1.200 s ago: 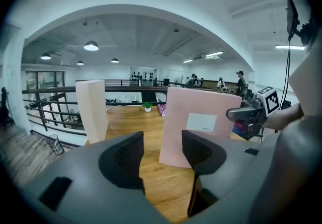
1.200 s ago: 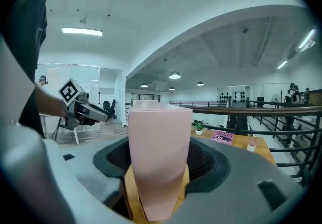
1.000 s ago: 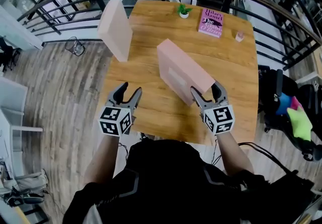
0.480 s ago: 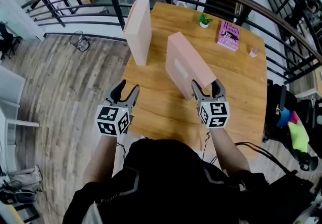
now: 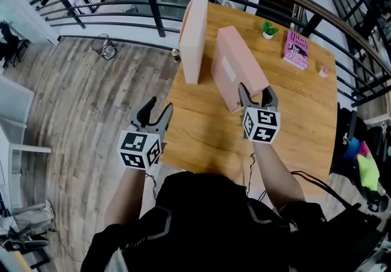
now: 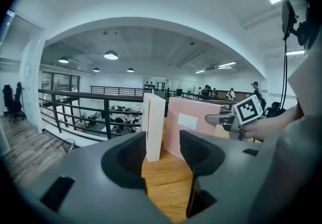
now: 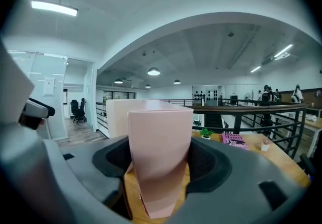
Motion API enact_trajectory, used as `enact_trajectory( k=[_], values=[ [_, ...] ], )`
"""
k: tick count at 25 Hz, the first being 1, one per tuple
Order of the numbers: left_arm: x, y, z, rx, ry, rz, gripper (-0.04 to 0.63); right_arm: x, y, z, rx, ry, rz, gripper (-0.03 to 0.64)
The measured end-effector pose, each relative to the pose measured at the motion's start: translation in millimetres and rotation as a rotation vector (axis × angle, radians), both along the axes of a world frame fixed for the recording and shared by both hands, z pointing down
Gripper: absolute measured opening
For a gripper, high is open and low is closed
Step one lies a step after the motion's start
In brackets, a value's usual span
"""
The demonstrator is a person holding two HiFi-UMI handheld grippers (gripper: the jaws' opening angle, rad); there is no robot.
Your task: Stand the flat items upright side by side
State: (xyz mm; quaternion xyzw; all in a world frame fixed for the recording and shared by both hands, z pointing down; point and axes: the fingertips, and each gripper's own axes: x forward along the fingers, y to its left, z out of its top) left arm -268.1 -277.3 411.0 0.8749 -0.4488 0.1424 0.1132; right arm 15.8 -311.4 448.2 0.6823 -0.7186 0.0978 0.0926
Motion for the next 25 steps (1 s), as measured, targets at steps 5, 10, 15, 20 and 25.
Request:
enact_trajectory(
  k=[5, 10, 15, 20, 25],
  values=[
    [-22.9, -13.1, -9.0, 0.0, 0.031, -0.003, 0.225, -17.1, -41.1, -1.2, -0.021, -0.026, 0.053, 0.321],
    [-43.9, -20.5, -11.4, 0.011, 0.018, -0.001, 0.225, -31.6, -72.4, -1.3, -0.026, -0.028, 0.096, 0.321],
    [-63.7, -31.1, -6.7, 0.0, 0.042, -0.031, 0.225, -44.5, -98.8, -0.5, -0.032, -0.031, 0.161, 0.324],
    [-73.3, -34.7, -3.7, 0.0, 0.026, -0.007, 0.225, -51.8, -115.4, -0.1, -0.031, -0.046, 0.209, 0.327],
    [-80.4, -39.7, 2.1, -0.013, 0.031, -0.002, 0.225, -66.1, -123.6, 2.2, -0.055, -0.142, 0.124, 0.334]
  ],
)
